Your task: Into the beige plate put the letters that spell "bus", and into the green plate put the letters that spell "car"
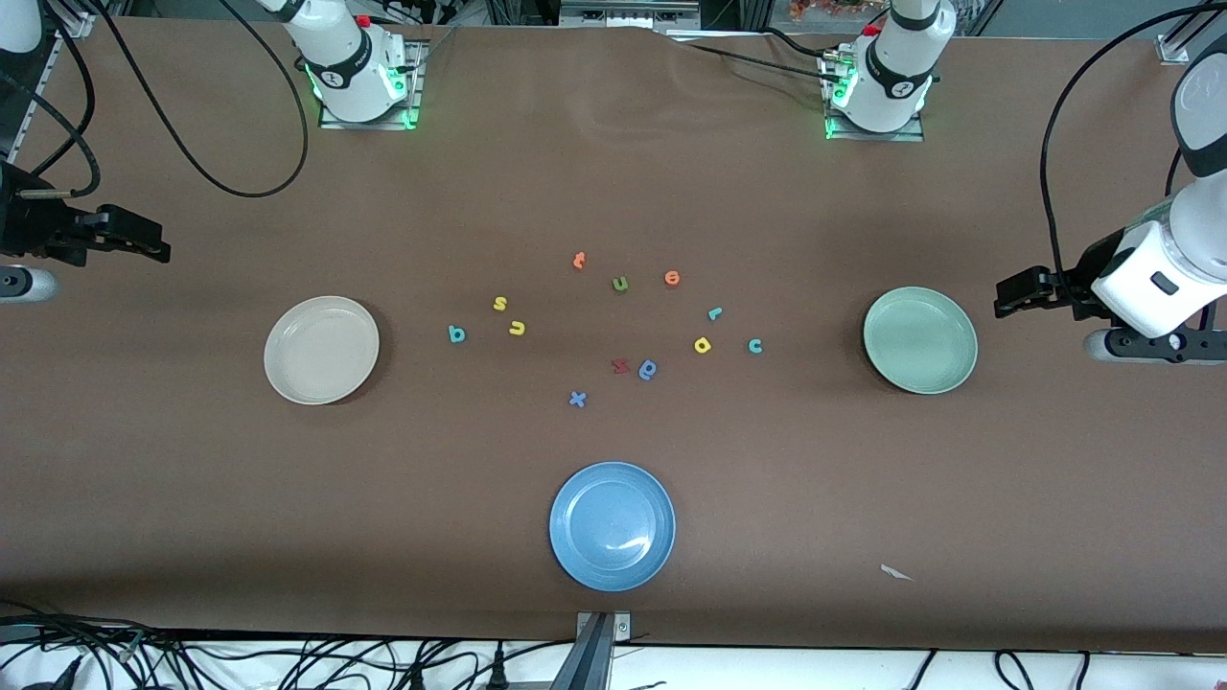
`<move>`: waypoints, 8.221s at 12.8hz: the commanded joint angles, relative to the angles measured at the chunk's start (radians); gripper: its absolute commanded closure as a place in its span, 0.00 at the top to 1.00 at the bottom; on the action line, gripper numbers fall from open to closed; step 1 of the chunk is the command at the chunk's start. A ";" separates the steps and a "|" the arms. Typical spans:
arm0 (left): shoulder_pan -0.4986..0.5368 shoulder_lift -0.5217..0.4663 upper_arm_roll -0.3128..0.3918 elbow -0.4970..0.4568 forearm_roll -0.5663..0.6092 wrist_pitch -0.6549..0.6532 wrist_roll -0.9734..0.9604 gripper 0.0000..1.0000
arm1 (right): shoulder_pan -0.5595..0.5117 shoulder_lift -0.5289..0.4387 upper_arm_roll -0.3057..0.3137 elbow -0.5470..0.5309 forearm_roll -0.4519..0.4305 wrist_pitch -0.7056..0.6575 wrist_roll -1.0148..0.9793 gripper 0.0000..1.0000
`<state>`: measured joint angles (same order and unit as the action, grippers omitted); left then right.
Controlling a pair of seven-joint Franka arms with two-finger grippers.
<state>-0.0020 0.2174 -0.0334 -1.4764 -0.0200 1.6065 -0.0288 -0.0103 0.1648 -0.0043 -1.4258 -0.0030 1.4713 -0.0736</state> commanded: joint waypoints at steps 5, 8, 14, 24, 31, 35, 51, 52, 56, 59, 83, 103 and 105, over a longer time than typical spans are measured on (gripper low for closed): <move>0.002 -0.007 -0.002 -0.005 -0.015 -0.010 0.015 1.00 | -0.002 -0.004 -0.002 0.005 0.015 -0.011 0.009 1.00; 0.002 -0.007 -0.002 -0.005 -0.015 -0.010 0.017 1.00 | -0.002 -0.004 -0.003 0.004 0.015 -0.016 0.012 1.00; 0.004 -0.006 -0.002 -0.005 -0.015 -0.010 0.020 1.00 | -0.003 -0.002 -0.009 0.005 0.015 -0.016 0.008 1.00; 0.005 -0.006 -0.002 -0.005 -0.015 -0.010 0.021 1.00 | -0.003 -0.002 -0.009 0.005 0.015 -0.017 0.009 1.00; 0.005 -0.004 -0.002 -0.007 -0.015 -0.010 0.021 1.00 | -0.003 -0.002 -0.009 0.005 0.015 -0.017 0.009 1.00; 0.004 -0.006 -0.002 -0.007 -0.015 -0.010 0.014 1.00 | -0.003 -0.002 -0.009 0.005 0.015 -0.019 0.009 1.00; -0.001 0.002 -0.002 -0.007 -0.015 -0.010 0.010 1.00 | -0.002 -0.007 -0.003 0.004 0.017 -0.019 0.014 1.00; -0.003 0.003 -0.002 -0.007 -0.015 -0.010 0.010 1.00 | -0.002 -0.007 -0.003 0.004 0.017 -0.019 0.014 1.00; -0.001 0.005 -0.002 -0.005 -0.015 -0.007 0.015 1.00 | -0.002 -0.007 -0.005 0.004 0.017 -0.020 0.014 1.00; -0.001 0.005 -0.002 -0.005 -0.015 -0.007 0.015 1.00 | -0.002 -0.007 -0.005 0.004 0.017 -0.020 0.014 1.00; -0.108 0.118 -0.005 -0.001 -0.032 0.018 -0.156 1.00 | -0.002 -0.203 -0.003 -0.306 0.020 0.159 0.014 1.00; -0.345 0.361 -0.052 -0.403 -0.034 0.770 -0.680 0.92 | 0.000 -0.202 -0.002 -0.300 0.020 0.159 0.014 1.00; -0.345 0.356 -0.057 -0.439 -0.037 0.806 -0.681 0.91 | 0.000 -0.202 -0.002 -0.300 0.018 0.158 0.014 1.00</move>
<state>-0.3435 0.5874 -0.0897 -1.8756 -0.0212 2.3686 -0.7070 -0.0101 -0.0124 -0.0087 -1.7011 -0.0016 1.6193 -0.0731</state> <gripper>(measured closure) 0.093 0.000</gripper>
